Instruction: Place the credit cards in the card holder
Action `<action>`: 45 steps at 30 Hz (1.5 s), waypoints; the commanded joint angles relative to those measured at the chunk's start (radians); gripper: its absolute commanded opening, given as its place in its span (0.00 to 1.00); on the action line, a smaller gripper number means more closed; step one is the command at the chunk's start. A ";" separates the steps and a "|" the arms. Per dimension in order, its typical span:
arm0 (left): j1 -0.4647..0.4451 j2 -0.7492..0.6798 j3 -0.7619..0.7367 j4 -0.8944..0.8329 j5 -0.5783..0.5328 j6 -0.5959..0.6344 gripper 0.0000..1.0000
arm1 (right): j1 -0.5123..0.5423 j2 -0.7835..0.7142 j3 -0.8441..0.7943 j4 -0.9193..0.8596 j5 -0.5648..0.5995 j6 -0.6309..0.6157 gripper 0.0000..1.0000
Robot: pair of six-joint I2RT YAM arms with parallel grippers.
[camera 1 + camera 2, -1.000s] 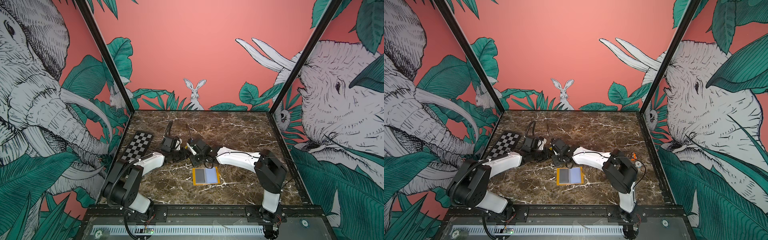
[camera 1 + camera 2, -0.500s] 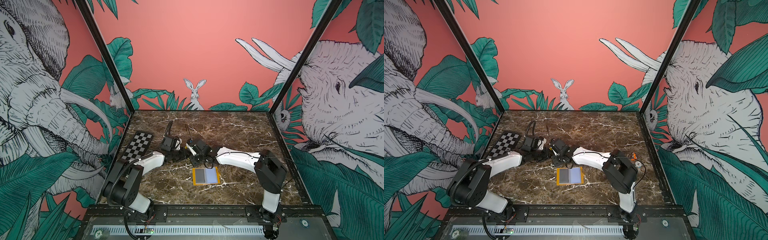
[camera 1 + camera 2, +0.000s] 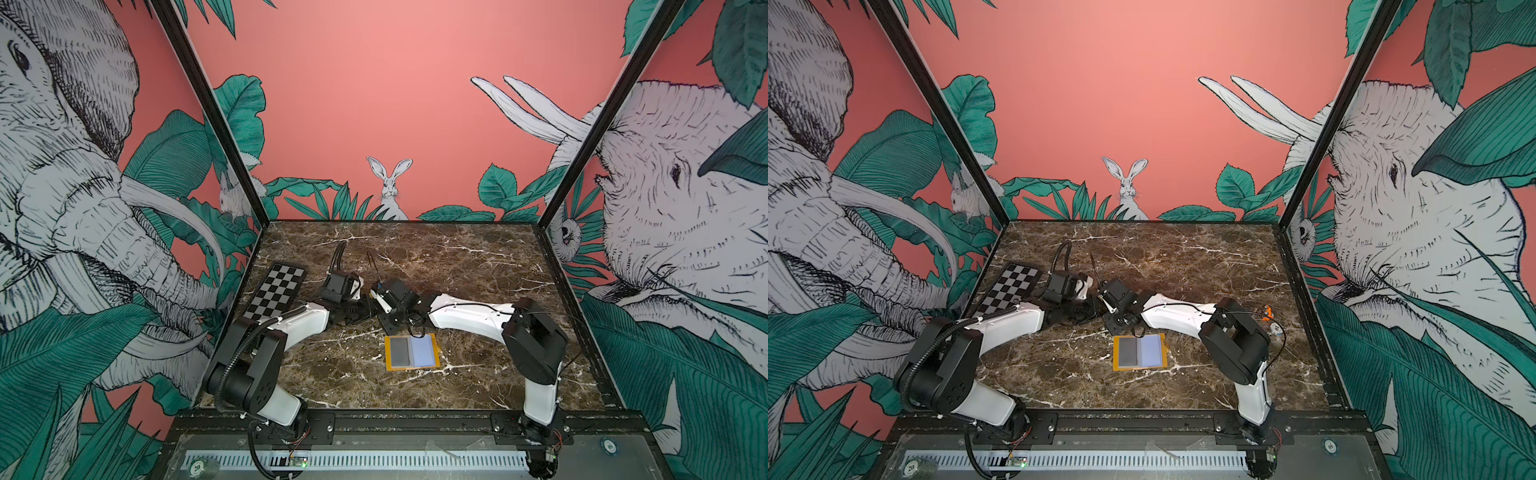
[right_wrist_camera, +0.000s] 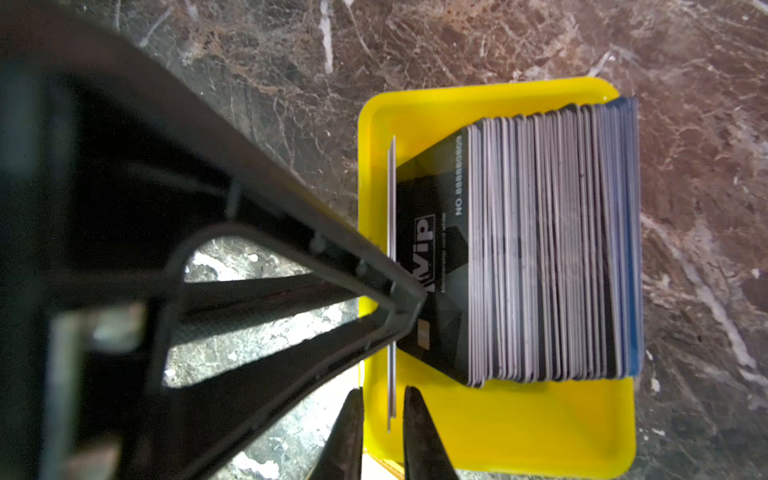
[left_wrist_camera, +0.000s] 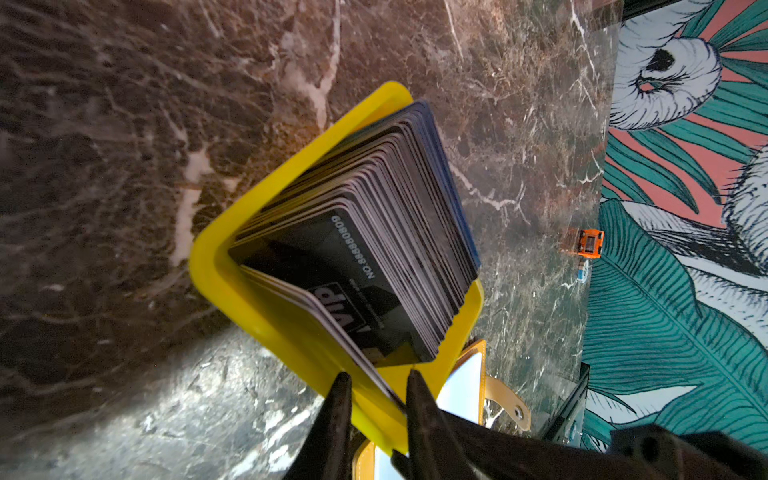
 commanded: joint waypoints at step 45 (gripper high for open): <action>0.012 0.015 0.025 0.001 0.024 -0.010 0.33 | 0.009 -0.078 -0.068 0.011 0.043 0.009 0.14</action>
